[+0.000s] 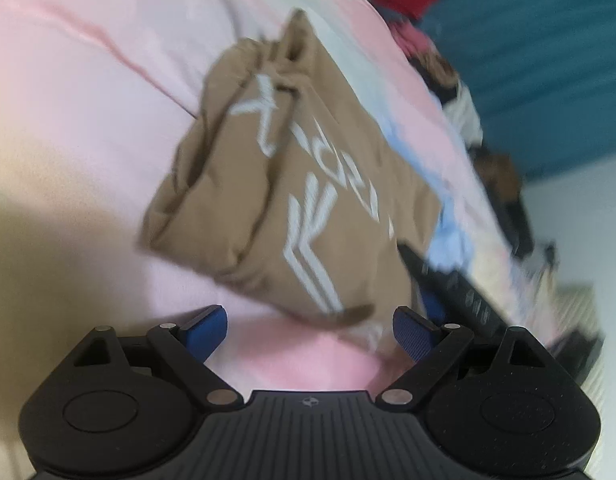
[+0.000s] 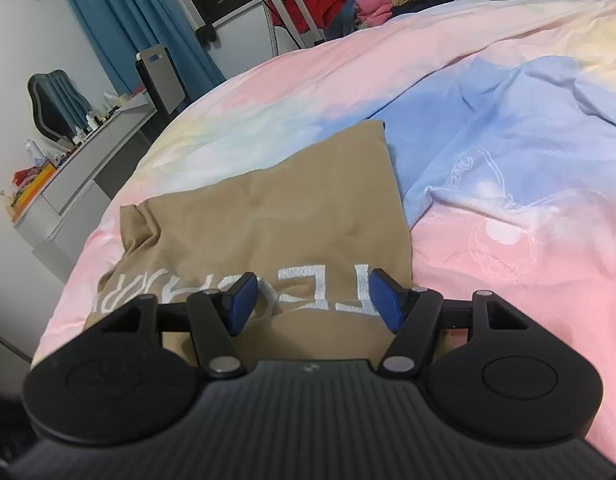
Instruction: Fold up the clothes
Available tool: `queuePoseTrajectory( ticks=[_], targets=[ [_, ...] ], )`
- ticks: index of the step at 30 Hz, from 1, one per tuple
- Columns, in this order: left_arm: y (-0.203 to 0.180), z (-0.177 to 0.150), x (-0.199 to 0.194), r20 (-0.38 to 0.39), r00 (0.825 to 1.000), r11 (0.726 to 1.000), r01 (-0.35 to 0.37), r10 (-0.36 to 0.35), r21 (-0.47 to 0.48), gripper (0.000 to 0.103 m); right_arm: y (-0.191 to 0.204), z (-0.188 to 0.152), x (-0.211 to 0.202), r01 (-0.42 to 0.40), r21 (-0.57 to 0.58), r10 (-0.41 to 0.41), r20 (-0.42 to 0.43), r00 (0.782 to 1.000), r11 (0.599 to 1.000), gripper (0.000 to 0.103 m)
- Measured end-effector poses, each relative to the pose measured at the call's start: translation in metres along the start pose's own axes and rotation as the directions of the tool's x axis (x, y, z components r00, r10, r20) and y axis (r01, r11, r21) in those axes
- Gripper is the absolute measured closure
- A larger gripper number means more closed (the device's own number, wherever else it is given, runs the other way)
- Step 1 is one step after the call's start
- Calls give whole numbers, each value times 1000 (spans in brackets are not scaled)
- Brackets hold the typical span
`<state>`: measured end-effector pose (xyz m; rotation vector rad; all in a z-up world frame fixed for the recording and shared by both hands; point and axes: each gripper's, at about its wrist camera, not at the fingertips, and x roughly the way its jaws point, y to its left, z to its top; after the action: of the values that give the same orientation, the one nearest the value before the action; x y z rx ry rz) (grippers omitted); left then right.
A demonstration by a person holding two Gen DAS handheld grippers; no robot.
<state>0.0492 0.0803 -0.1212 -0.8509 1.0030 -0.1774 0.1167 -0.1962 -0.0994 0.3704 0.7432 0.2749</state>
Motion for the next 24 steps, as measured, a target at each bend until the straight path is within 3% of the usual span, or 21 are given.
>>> queuePoseTrajectory(
  ticks=[4, 9, 12, 15, 18, 19, 21, 24],
  targets=[
    [17, 7, 5, 60, 997, 991, 61, -55, -121, 12, 1, 0, 0, 4, -3, -4, 1, 1000, 1000, 38],
    [6, -1, 8, 69, 997, 999, 21, -19, -24, 11, 3, 0, -1, 12, -12, -12, 3, 1000, 1000, 38],
    [1, 0, 13, 51, 999, 1000, -13, 14, -18, 10, 2, 2, -3, 16, 3, -16, 8, 1000, 1000, 38],
    [7, 6, 14, 66, 998, 994, 12, -6, -106, 6, 0, 5, -7, 18, 35, -18, 16, 1000, 999, 38],
    [20, 12, 8, 142, 990, 978, 46, -17, -206, 19, -2, 8, -11, 19, 66, -21, 25, 999, 998, 40],
    [26, 13, 5, 175, 985, 969, 53, -10, -242, 28, -3, 9, -12, 20, 76, -22, 28, 999, 997, 40],
    [38, 14, 2, 208, 978, 948, 88, -23, -307, 32, -4, 11, -14, 20, 97, -24, 33, 999, 995, 40],
    [40, 12, -2, 232, 973, 944, 93, -18, -316, 46, -5, 11, -16, -2, 148, -1, 22, 1000, 989, 37]
  ],
)
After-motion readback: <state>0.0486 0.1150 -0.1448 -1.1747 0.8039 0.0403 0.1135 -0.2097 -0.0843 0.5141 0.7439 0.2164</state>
